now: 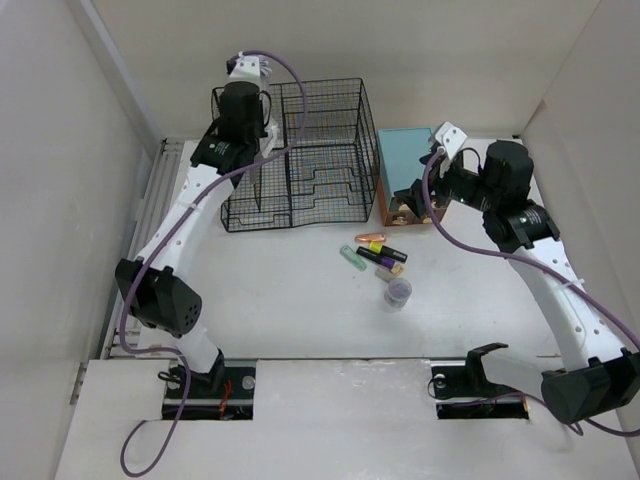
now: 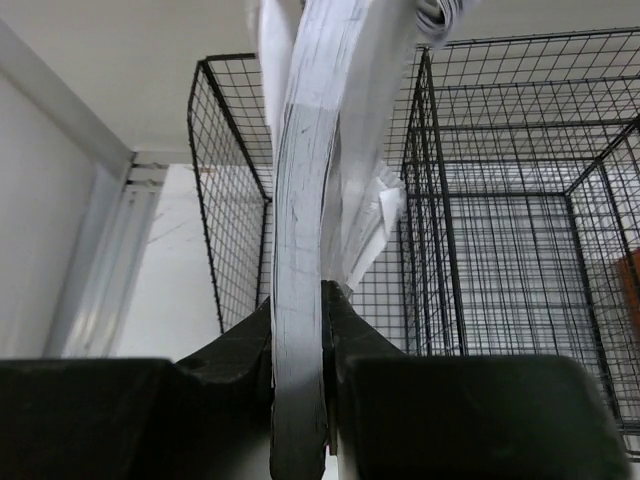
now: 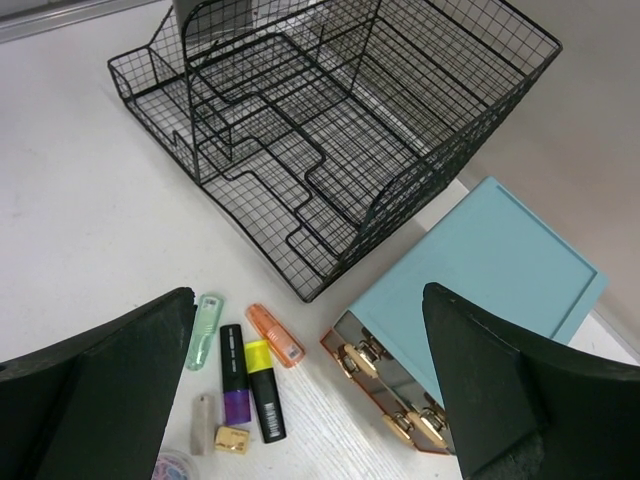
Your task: Organize the desk
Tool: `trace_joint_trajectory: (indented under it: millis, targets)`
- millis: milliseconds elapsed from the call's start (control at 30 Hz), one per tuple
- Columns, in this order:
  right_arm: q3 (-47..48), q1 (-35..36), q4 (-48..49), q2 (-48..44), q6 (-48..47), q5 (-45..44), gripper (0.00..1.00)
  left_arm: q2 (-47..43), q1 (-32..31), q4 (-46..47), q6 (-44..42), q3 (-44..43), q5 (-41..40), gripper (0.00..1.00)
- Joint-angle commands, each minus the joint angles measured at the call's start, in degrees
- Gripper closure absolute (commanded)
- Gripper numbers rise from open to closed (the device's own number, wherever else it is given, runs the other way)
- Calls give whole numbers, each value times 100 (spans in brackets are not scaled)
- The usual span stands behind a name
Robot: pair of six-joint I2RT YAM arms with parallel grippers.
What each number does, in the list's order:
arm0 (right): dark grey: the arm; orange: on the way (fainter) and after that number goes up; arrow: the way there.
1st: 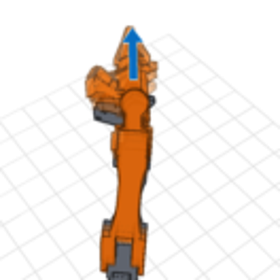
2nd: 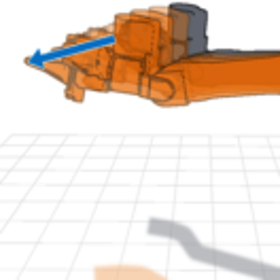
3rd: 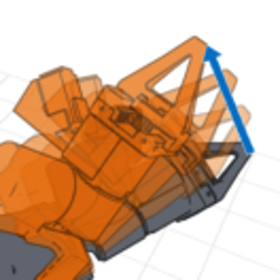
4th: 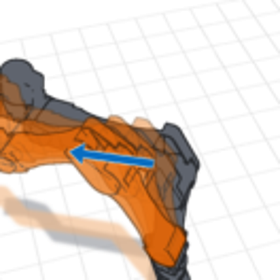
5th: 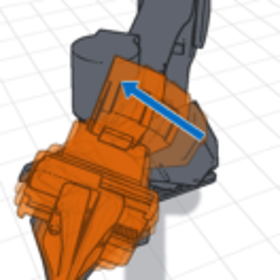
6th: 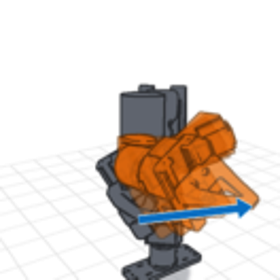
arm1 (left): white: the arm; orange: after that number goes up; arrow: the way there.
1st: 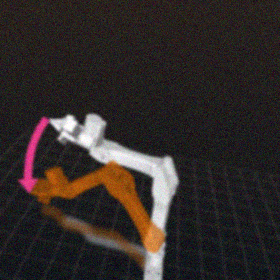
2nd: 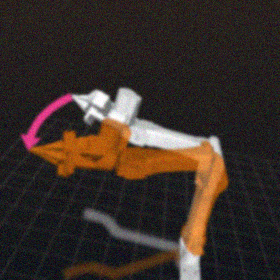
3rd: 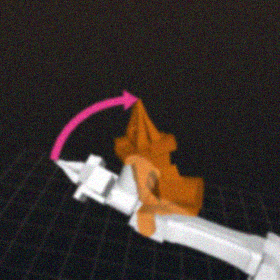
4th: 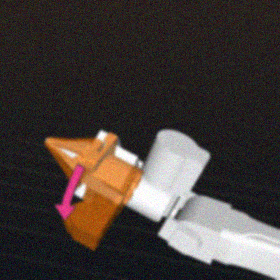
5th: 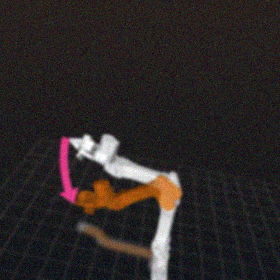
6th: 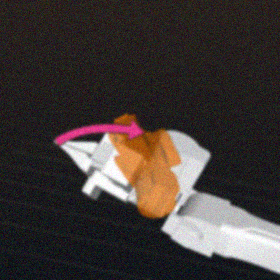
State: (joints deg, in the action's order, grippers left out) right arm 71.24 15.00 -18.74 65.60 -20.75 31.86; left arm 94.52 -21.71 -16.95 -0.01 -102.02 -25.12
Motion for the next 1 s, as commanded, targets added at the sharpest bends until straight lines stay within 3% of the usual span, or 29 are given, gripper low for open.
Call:
trace_joint_trajectory:
  millis: [0, 300, 500, 733, 967]
  targets:
    - [-5, -68, 310, -136, 71, 198, 0, -180, 281, 956, 439, -30, 824, 100]
    - [-58, -68, 363, -74, 71, 198, 0, -180, 598, 1527, 1135, 419, 2318, 100]
    - [-58, -68, 363, -21, 71, 198, 0, 31, 598, 1528, 1135, 367, 2021, 100]
    - [-110, -182, 363, -21, 71, 312, 0, 277, 598, 2178, 1073, 1017, 1625, 100]
    - [-111, -244, 363, 31, 71, 417, 0, 585, 343, 2345, 757, 912, 1185, 100]
